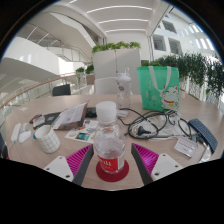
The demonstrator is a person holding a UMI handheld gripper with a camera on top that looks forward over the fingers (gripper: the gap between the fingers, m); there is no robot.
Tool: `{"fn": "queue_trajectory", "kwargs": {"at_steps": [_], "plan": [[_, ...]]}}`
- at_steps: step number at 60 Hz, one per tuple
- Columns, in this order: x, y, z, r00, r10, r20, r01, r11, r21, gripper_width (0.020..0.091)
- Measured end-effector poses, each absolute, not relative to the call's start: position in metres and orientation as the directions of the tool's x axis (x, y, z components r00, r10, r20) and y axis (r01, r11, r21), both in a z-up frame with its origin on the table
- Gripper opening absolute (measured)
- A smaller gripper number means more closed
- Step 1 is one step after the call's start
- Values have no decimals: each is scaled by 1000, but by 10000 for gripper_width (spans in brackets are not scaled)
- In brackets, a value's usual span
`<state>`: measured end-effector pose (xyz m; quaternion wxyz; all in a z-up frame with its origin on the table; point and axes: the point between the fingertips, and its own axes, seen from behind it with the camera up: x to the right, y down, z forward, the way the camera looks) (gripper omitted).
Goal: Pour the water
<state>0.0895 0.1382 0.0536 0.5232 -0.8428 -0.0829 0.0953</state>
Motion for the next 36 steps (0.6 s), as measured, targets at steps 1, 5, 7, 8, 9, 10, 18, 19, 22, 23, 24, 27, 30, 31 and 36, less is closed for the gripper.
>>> {"fn": "queue_trajectory", "kwargs": {"at_steps": [1,5,7,8,9,10,18,19,22,23,24,27,30,31,36], "plan": [[89,132,56,967,239,-83,34,-446,-895,832],[91,104,65,968,224,-117,3,-470,-883,832],[92,88,72,968,217,-127,-7,-482,-876,832],[92,80,77,969,210,-127,-9,-487,-873,832],[94,72,81,971,204,-125,-9,-491,-871,834],[95,65,85,973,199,-120,-7,-492,-871,835],[92,4,133,983,172,-72,18,-471,-882,853],[90,-4,138,983,170,-67,20,-468,-884,831],[89,-27,156,988,148,-49,26,-465,-885,833],[89,-34,160,990,138,-41,28,-463,-886,836],[89,-37,163,991,128,-33,30,-458,-889,834],[87,-53,178,995,101,-14,32,-439,-898,833],[86,-71,191,998,70,1,31,-432,-901,834],[86,-77,197,998,63,2,29,-431,-902,834],[78,-102,215,1000,23,6,15,-422,-907,826]]}}
